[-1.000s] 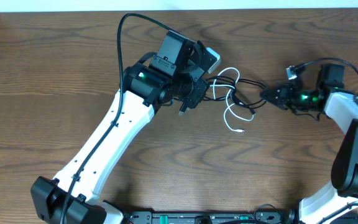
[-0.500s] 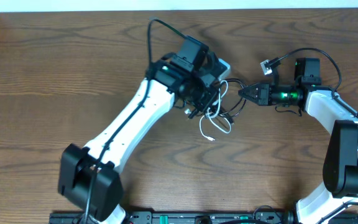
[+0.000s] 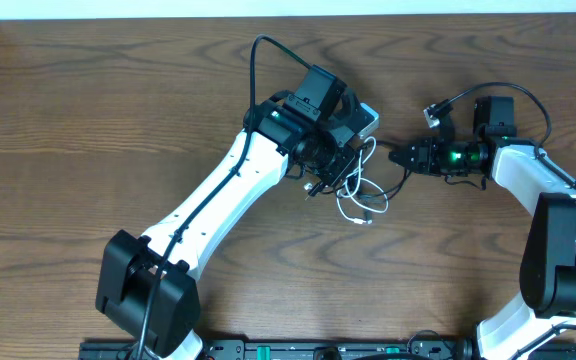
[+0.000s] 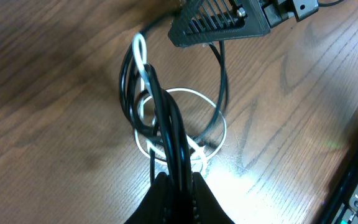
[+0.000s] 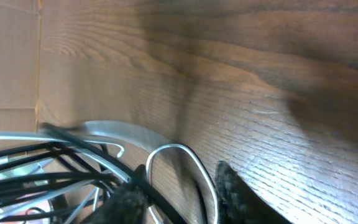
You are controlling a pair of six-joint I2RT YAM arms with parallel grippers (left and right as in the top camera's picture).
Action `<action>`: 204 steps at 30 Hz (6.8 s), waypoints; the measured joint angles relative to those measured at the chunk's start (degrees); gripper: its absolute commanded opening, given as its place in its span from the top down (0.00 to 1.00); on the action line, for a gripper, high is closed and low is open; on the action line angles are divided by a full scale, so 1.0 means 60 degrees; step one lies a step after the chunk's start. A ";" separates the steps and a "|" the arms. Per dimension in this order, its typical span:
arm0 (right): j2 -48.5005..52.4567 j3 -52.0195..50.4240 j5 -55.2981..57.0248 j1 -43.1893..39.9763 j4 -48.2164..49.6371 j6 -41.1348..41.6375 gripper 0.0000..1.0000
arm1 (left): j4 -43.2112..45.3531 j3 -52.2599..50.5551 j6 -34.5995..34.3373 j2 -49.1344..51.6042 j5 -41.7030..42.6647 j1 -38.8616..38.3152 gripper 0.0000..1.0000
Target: Untangle cables
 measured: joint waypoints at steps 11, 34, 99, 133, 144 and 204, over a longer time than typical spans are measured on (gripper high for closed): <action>-0.0237 0.0000 0.0117 -0.0004 -0.0692 -0.1224 0.43 | -0.0044 0.0000 0.0521 0.0000 0.0000 0.0004 0.93; -0.0448 0.0000 0.3719 0.2146 -0.0313 -0.3399 0.99 | -0.0557 0.0000 0.1126 0.0000 0.1045 0.0004 0.93; -0.0790 0.0000 0.6790 0.1836 -0.0667 0.2135 0.99 | -0.0444 0.0000 -0.3657 0.0987 -0.1810 0.2306 0.43; -0.0790 0.0000 0.5104 0.1847 -0.0324 0.1563 0.99 | 0.2004 -0.0007 -0.6309 0.3348 -0.0991 0.0681 0.91; -0.0790 0.0004 0.5023 0.1942 -0.0248 0.1158 0.99 | 0.2040 -0.0007 -0.6233 0.3279 -0.0721 0.0787 0.92; -0.0790 0.0004 0.6357 0.1945 -0.0120 0.0871 0.62 | -0.0375 0.0004 -0.4889 -0.3829 -0.3945 0.2754 0.93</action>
